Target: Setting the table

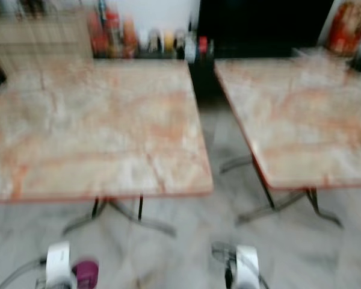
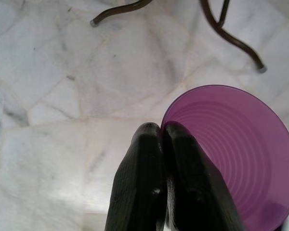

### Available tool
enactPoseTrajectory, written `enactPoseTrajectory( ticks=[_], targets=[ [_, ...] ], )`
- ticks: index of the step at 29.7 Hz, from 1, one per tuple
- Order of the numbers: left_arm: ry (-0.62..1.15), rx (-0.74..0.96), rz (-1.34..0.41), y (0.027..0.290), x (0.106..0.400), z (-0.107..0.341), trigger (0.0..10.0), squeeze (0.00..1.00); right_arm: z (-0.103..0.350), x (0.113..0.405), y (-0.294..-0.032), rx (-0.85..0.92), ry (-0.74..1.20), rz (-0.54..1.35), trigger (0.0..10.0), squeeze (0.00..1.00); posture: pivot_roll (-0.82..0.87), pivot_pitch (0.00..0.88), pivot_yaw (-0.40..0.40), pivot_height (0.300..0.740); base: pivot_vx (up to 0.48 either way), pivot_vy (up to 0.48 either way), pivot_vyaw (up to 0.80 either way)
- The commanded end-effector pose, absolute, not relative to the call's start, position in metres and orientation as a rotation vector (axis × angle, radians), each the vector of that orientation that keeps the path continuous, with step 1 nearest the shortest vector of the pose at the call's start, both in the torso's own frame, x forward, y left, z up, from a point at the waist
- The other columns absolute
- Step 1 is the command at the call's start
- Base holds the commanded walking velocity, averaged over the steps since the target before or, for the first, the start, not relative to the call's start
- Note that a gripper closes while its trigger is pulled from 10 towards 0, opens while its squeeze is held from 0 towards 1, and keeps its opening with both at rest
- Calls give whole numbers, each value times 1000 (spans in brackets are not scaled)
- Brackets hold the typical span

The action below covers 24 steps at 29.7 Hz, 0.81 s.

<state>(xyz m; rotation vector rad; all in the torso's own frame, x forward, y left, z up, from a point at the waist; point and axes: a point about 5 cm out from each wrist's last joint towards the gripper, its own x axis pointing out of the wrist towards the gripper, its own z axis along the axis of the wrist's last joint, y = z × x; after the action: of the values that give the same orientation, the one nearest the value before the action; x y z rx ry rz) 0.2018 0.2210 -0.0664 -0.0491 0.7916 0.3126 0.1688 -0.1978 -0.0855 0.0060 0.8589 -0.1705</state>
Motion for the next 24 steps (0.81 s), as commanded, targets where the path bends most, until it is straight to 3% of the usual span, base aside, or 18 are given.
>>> enactPoseTrajectory(
  ticks=[1, 20, 24],
  targets=[
    [798, -55, 304, 216, 201, -68, 10000, 0, -83, 172, -205, 11, 841, -200, 10000, 0, -45, 0, -1, 725, 0, -480, 0],
    [801, -60, 303, 215, 200, -69, 10000, 0, -83, 172, -207, 18, 844, -213, 10000, 0, -49, 0, -2, 725, 0, -480, 0],
    [814, -66, 284, 213, 200, -70, 10000, 0, -83, 172, -207, 20, 844, -215, 10000, 0, -50, 0, -2, 725, 0, -214, 0]
  ],
)
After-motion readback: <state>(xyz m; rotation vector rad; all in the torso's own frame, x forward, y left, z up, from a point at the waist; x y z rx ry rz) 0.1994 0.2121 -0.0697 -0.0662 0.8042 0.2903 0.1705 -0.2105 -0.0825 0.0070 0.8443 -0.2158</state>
